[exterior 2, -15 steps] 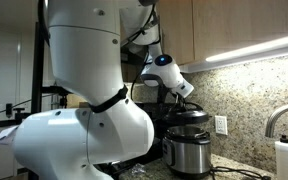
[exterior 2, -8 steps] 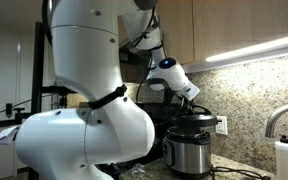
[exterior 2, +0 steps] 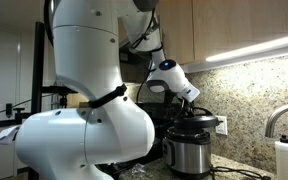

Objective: Pick up the lid and close the rice cooker

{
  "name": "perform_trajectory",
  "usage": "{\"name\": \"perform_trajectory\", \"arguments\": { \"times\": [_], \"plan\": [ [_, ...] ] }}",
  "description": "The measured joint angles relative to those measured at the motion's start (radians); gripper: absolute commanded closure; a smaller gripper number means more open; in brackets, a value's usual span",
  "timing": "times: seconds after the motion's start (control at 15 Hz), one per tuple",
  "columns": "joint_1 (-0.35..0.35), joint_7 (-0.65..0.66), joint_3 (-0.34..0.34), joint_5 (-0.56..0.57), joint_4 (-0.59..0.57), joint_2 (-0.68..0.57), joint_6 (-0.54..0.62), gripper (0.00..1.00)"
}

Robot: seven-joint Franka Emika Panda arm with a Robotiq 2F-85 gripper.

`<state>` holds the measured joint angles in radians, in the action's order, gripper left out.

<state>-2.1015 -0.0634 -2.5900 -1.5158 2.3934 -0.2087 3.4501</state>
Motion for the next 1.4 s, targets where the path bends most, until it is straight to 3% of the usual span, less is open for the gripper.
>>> {"name": "perform_trajectory", "arguments": {
  "times": [0.67, 1.4],
  "plan": [
    [0.018, 0.01, 0.0, -0.001, 0.029, 0.05, -0.031, 0.99],
    [0.086, 0.012, 0.001, -0.001, 0.024, 0.074, -0.032, 0.99]
  ]
}}
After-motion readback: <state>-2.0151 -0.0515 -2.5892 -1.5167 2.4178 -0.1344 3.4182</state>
